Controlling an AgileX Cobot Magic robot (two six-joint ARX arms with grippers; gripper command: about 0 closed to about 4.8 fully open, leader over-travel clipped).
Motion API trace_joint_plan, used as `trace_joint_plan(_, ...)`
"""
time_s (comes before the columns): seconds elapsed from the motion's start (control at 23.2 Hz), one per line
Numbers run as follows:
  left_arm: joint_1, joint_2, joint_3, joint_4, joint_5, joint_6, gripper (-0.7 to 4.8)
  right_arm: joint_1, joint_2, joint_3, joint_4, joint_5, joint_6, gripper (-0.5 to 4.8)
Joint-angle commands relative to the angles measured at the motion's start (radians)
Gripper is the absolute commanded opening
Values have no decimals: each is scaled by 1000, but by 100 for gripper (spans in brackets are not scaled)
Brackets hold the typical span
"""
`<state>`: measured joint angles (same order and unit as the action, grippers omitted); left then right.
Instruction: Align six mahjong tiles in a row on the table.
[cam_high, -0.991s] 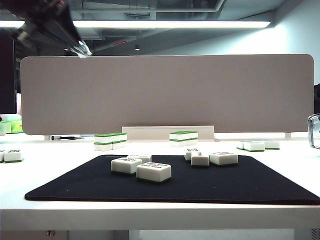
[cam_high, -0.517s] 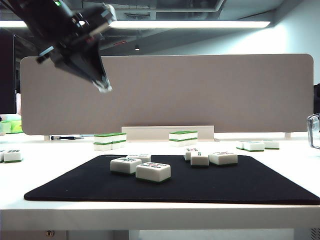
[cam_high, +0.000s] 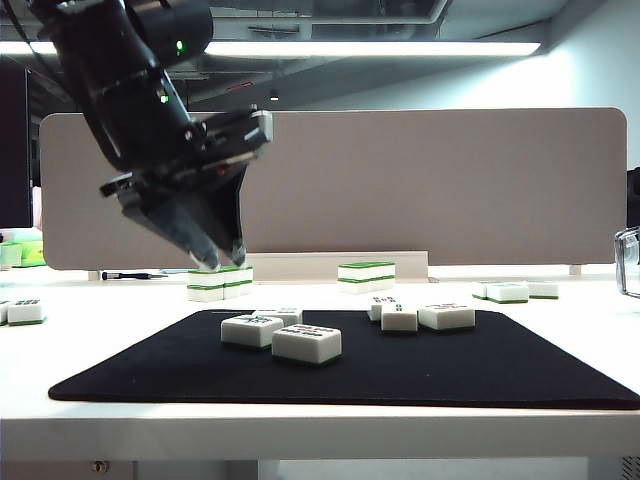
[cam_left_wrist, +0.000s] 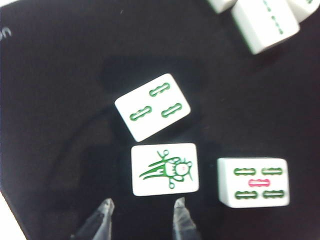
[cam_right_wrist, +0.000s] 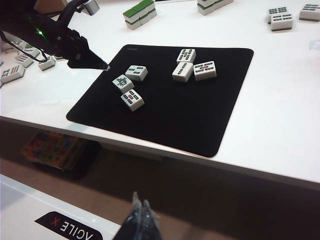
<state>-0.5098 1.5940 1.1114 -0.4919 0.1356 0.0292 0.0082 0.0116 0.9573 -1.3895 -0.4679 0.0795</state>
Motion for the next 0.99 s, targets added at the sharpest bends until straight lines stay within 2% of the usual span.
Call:
trace_joint_plan(0.04, -1, 24, 4, 1, -5, 1, 211, 1, -12, 4, 9, -2, -5, -1)
trace_joint_plan(0.09, -1, 33, 4, 9, -4, 1, 256, 1, -12, 4, 9, -2, -5, -1)
trace_joint_plan(0.17, -1, 49, 4, 31, -5, 1, 284, 1, -12, 4, 9, -4, -5, -1)
trace_joint_plan(0.3, -1, 72, 4, 43, 0, 0, 284, 1, -12, 4, 8, -40, -5, -1)
trace_joint_plan(0.43, -8, 100, 4, 58, 4, -2, 288, 1, -12, 4, 8, -174, -5, -1)
trace_joint_plan(0.52, -14, 117, 4, 71, 4, -3, 288, 1, -12, 4, 8, -227, -5, -1)
trace_joint_plan(0.86, -35, 197, 4, 88, 21, -3, 287, 0, -12, 4, 9, -230, -5, -1)
trace_joint_plan(0.99, -45, 208, 4, 89, -30, 1, 268, 0, -12, 4, 9, -230, -5, -1)
